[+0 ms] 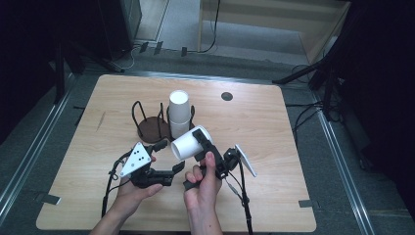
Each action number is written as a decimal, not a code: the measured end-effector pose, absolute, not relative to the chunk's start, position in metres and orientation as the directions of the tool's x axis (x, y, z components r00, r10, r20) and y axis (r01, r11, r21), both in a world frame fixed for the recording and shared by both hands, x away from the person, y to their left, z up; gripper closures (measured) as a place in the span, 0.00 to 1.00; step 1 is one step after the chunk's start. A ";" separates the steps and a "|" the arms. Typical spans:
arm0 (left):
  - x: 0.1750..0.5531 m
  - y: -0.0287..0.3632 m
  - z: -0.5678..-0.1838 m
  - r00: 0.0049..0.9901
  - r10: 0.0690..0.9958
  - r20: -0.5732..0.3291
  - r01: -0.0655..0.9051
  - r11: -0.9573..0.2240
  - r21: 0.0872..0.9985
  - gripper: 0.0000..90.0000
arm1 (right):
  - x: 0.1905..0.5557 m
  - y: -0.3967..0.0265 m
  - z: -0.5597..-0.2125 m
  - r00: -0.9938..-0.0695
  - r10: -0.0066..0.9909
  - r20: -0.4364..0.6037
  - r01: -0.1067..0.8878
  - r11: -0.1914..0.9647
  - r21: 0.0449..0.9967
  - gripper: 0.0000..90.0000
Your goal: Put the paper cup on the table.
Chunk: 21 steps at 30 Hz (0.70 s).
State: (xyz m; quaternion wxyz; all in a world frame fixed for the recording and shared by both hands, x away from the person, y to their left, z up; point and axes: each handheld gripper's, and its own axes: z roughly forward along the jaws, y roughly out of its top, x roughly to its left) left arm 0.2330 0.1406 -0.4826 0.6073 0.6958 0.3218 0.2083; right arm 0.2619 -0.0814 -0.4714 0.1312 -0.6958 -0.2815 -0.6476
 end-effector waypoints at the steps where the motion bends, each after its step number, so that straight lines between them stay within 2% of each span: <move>1: 0.233 0.141 -0.482 0.704 0.703 -0.101 0.195 -0.054 0.979 0.13 | 0.262 -0.082 -0.470 -0.005 0.240 0.971 0.556 -0.806 0.202 0.27; 12: 0.233 0.147 -0.480 0.705 0.703 -0.092 0.202 -0.075 0.977 0.11 | 0.257 -0.085 -0.457 -0.095 0.364 0.926 0.490 -0.793 0.362 0.29; 21: 0.235 0.157 -0.479 0.699 0.709 -0.094 0.213 -0.081 0.974 0.10 | 0.252 -0.085 -0.444 -0.165 0.516 0.841 0.427 -0.731 0.532 0.29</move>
